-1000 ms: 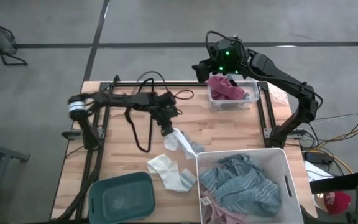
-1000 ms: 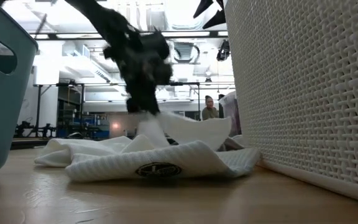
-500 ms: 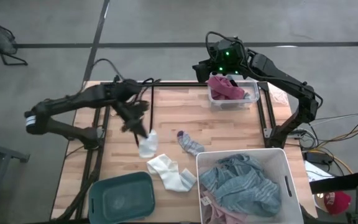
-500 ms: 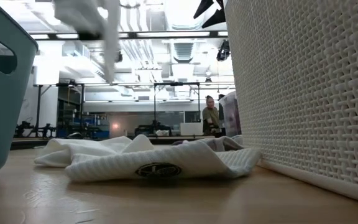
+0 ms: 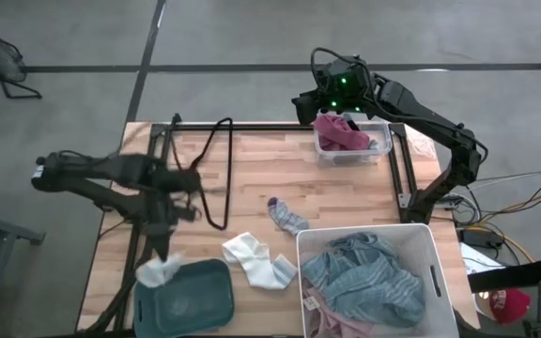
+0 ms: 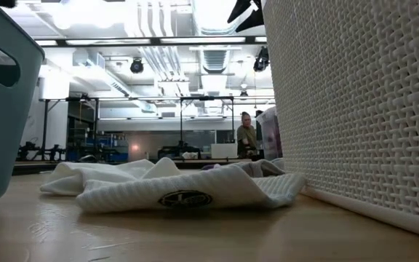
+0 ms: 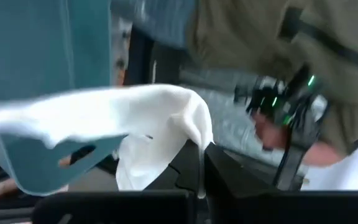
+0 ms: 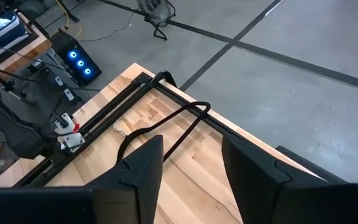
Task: Pick & Place Cloths
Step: Put the white sock into the blue bin, then put the white blue sock into the blue bin
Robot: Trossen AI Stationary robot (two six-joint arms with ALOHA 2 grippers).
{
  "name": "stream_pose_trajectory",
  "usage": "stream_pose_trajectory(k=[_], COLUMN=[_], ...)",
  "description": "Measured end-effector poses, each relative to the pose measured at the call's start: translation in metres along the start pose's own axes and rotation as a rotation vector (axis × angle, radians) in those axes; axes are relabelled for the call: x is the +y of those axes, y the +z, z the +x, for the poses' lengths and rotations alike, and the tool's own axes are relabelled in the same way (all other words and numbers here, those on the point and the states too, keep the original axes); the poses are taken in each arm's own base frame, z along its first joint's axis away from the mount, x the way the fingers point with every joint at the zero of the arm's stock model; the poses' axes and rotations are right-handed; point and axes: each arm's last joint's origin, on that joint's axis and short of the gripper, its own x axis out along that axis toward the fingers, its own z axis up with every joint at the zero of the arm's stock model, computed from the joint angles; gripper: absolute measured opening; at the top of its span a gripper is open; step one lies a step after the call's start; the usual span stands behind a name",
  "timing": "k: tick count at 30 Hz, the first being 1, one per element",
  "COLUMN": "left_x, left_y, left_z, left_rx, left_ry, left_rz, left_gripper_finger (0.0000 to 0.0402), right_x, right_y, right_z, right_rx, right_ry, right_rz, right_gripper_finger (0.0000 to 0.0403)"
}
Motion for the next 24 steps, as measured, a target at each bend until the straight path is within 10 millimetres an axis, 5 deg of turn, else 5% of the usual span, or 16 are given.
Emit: stream_pose_trajectory(k=[7, 12, 24], left_x=[0.036, 0.065, 0.055], left_y=[0.028, 0.033, 0.044], left_z=[0.049, 0.063, 0.055], left_rx=[0.109, 0.159, 0.089], left_ry=[0.051, 0.089, 0.039], left_rz=[-0.096, -0.232, -0.148], left_gripper_finger=[0.0039, 0.0067, 0.0196], right_x=[0.0, 0.0, 0.0], right_y=[0.0, 0.0, 0.0], right_z=[0.0, 0.0, 0.0], right_rx=[-0.001, -0.001, -0.001], right_ry=[-0.002, -0.002, -0.002], right_rz=[0.0, 0.0, 0.0], right_gripper_finger=[0.0144, 0.013, 0.0102])
